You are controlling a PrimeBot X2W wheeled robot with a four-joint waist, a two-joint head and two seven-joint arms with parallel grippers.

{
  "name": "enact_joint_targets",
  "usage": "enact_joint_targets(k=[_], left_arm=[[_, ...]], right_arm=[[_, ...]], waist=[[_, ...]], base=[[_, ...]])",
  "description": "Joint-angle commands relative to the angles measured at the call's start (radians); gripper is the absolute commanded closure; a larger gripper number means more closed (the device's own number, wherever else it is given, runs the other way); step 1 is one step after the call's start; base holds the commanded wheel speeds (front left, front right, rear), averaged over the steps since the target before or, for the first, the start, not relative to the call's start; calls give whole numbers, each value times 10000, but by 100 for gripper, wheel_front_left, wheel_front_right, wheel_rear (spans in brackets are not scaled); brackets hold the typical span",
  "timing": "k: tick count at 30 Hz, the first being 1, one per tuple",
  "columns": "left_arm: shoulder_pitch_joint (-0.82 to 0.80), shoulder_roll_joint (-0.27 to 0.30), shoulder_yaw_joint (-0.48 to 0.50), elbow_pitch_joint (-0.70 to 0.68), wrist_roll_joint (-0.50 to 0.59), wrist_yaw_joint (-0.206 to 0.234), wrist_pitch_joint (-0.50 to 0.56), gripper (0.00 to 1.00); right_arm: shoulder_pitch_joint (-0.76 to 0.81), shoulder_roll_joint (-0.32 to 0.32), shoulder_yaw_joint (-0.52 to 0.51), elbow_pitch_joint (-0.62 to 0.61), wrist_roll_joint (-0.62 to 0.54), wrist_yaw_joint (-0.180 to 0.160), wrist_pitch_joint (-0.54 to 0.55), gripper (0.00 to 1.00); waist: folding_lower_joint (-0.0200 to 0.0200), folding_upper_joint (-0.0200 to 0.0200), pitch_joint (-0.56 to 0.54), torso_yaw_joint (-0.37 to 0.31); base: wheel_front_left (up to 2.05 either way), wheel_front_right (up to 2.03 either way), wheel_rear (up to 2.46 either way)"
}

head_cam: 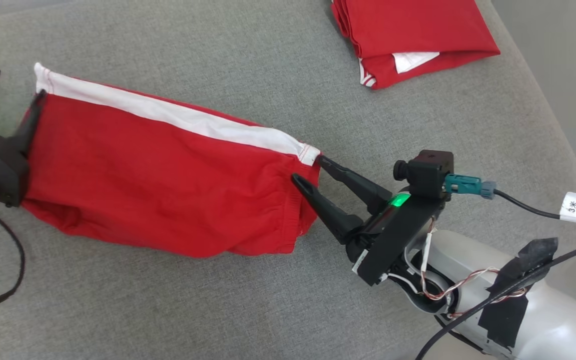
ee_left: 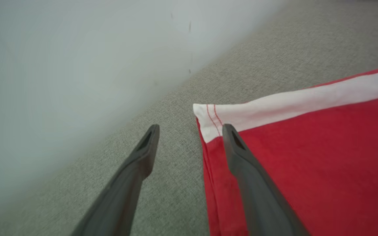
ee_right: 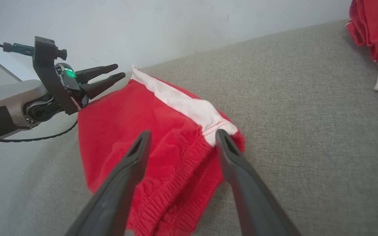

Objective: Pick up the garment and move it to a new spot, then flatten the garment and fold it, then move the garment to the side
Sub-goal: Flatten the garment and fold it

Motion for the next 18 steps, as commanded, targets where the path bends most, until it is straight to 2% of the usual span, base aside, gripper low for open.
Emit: enact_joint_targets(k=[1,7,11,15,18], left_arm=[[5,-23,-19,122,-73,17,-194,0],[437,-106,57,325,-261,103,-673,0],[670,-75,167,222,-382,195,-866,0],[1109,22,436,-177,-574,467,-1016,0],[1504,127,657,-605,-733,656,-1067,0]], right_arm=[[154,-124,8,-27,-16,2,-43,0],[485,-605,8,-226,-135,2,-44,0],[727,-880,-339,-430,-327,2,-46,0],[1315,-1066,-1309,-619,-898,2,-45,0],[1752,-1043,-2087,-589,-1902,2,-44,0]], waist=[[0,-1,-150,114],[0,-1,-676,299],[0,-1,-948,418],[0,-1,-1205,541],[0,-1,-1358,615]], base=[[0,0,0],[0,0,0],[0,0,0],[0,0,0],[0,0,0]])
